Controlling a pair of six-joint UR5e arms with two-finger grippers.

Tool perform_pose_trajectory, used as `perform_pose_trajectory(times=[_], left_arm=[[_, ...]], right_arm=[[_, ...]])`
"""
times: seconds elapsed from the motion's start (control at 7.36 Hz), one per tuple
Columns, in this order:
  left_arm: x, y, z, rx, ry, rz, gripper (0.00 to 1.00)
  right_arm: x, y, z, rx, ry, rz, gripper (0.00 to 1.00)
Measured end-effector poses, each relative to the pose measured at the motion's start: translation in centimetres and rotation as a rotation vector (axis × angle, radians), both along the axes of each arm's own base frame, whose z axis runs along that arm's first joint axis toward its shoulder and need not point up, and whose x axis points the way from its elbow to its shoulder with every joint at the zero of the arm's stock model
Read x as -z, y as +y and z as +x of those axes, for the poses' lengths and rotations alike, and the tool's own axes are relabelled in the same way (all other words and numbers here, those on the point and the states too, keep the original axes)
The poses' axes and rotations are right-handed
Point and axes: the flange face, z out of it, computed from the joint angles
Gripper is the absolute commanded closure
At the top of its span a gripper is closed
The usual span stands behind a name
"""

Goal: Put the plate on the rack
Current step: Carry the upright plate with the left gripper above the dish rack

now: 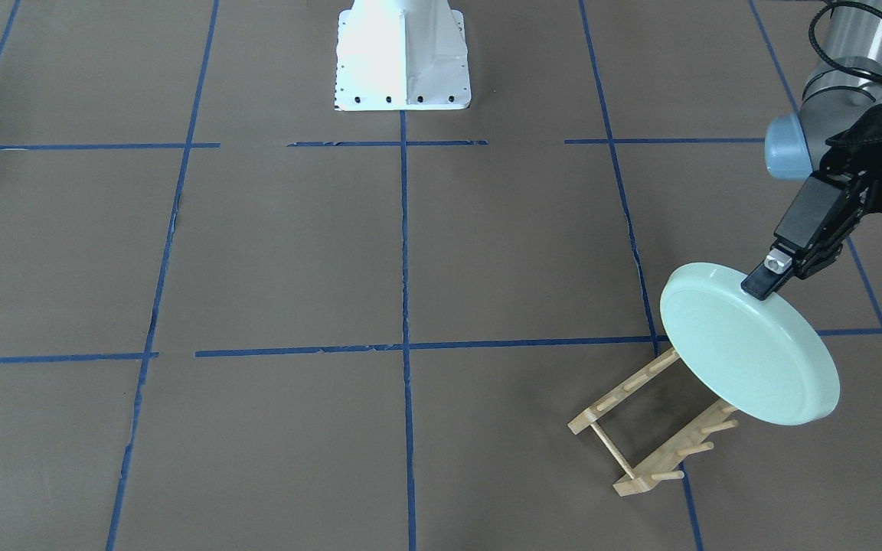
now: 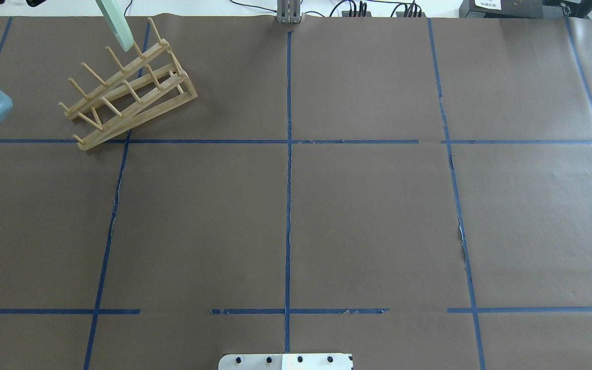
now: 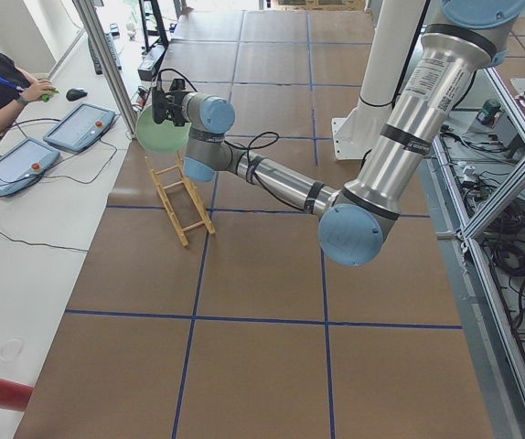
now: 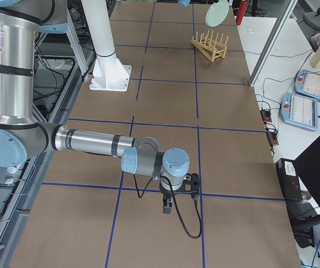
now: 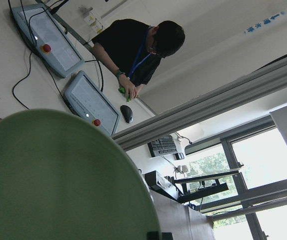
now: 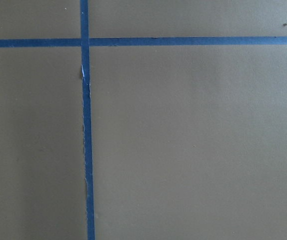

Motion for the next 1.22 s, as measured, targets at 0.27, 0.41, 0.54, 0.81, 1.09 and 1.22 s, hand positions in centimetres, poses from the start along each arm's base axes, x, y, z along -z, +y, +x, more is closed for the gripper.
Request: perform_pose_trajectory(times=[0.27,0.41,0.54,0.81,1.09,1.22], left_arm=[[0.1,-1.9,1.0,0.001,-0.006,-0.015,1.00],[0.2,-2.9,1.4,0.004,-0.009,-0.022,1.00],[-0.1,-3.6,1.8,0.006,-0.012,-0.028,1.00],[-1.3,-4.4,2.7,0.007,-0.012,-0.030,1.00],[-2.3,-4.5,4.1,0.004,-0.009,-0.029,1.00],[-2.4,-4.6,4.7,0.007,-0.005,-0.028,1.00]], right_arm=[[0.0,0.0,0.0,0.000,0.000,0.000,0.00],[0.0,0.0,0.0,0.000,0.000,0.000,0.00],[0.0,0.0,0.0,0.000,0.000,0.000,0.00],[0.0,0.0,0.0,0.000,0.000,0.000,0.00],[0.0,0.0,0.0,0.000,0.000,0.000,0.00],[0.0,0.0,0.0,0.000,0.000,0.000,0.00]])
